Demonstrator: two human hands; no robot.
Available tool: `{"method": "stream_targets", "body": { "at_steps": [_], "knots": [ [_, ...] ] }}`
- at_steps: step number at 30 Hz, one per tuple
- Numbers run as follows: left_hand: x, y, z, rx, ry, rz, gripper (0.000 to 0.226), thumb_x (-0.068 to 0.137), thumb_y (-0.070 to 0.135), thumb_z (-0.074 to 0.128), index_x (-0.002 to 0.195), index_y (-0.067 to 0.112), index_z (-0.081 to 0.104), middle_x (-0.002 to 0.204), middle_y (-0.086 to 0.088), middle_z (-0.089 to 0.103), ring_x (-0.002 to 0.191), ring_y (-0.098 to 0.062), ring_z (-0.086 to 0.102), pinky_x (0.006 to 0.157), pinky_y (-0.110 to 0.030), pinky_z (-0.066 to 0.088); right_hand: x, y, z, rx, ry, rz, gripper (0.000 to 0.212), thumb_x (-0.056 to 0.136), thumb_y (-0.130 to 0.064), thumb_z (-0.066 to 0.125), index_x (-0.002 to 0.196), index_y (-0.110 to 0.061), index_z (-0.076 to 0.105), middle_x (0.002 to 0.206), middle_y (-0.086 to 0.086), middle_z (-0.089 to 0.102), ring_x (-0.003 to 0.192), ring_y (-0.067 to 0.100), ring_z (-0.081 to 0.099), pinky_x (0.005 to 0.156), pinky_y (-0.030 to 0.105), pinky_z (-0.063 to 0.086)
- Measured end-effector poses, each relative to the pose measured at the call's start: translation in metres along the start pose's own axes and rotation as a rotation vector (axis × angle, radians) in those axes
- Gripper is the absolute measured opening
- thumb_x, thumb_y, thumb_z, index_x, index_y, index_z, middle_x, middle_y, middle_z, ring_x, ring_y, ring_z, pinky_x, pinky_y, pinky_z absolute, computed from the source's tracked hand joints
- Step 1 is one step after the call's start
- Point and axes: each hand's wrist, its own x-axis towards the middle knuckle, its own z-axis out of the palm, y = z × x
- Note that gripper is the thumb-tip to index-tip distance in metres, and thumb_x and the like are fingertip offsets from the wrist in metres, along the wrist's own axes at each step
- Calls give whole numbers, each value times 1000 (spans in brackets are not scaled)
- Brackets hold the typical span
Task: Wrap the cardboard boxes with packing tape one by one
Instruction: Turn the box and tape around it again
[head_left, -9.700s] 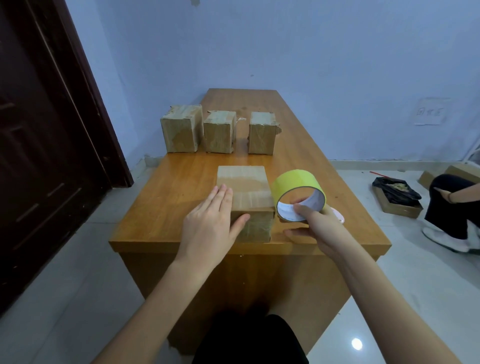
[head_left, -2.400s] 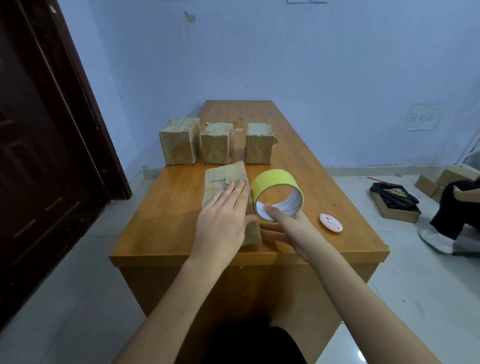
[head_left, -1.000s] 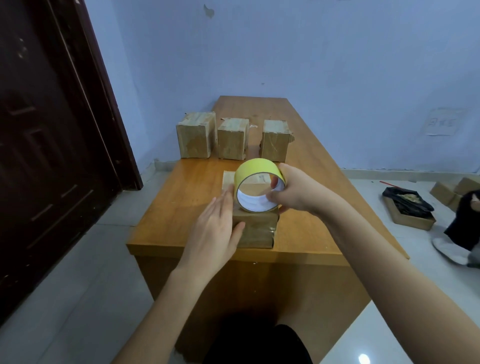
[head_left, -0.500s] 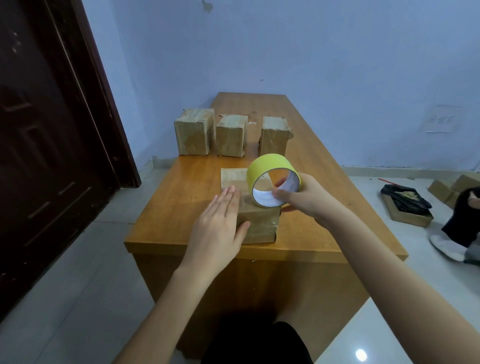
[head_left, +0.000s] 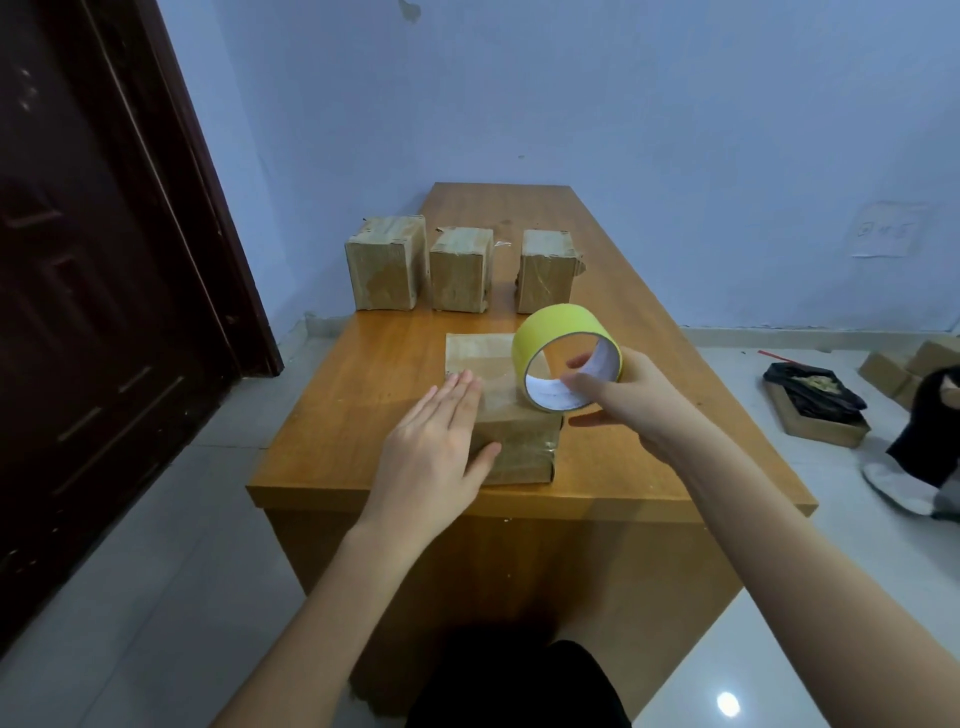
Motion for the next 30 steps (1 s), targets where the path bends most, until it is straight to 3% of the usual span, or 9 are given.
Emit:
{"method": "stream_targets", "body": {
  "at_steps": [4, 10, 15, 20, 25, 30],
  "knots": [
    [-1, 1, 0, -6, 14, 9, 62, 82, 30, 71, 132, 2, 49, 135, -13, 51, 125, -24, 49, 104, -37, 31, 0, 3, -2, 109, -58, 8, 4, 93, -8, 57, 95, -8, 54, 93, 11, 56, 86, 23, 61, 60, 30, 59],
    [1, -2, -1, -7, 17, 33, 62, 78, 28, 75, 130, 1, 53, 133, -13, 53, 123, -23, 51, 102, -38, 35, -2, 11, -11, 453, -25, 110, 15, 91, 3, 51, 106, -1, 49, 98, 16, 58, 77, 28, 70, 58, 38, 59],
    [1, -2, 1, -10, -1, 30, 66, 78, 30, 74, 133, 3, 49, 136, -11, 51, 126, -22, 48, 105, -37, 27, -5, 20, -2, 296, 10, 76, 24, 88, -23, 67, 106, -12, 58, 106, 11, 64, 94, 21, 66, 64, 36, 60],
    [1, -1, 0, -14, -9, 30, 67, 78, 30, 74, 133, 3, 48, 136, -12, 50, 127, -22, 47, 106, -37, 27, -4, 21, 1, 330, 20, 42, 4, 94, -9, 56, 92, -7, 54, 95, 14, 57, 86, 22, 62, 58, 29, 59],
    [2, -1, -2, -2, -8, 34, 66, 77, 29, 75, 132, 3, 50, 135, -11, 51, 125, -22, 48, 104, -37, 29, -4, 26, -9, 607, 24, 129, 10, 91, 8, 50, 96, -1, 50, 95, 21, 58, 69, 27, 71, 55, 39, 58],
    [2, -2, -2, -1, -21, 39, 68, 77, 31, 75, 134, 3, 48, 137, -11, 49, 127, -22, 46, 106, -37, 26, -4, 40, -5, 535, 116, 149, 7, 91, -6, 60, 96, -6, 56, 103, 16, 54, 85, 28, 66, 57, 39, 60]
  ]
}}
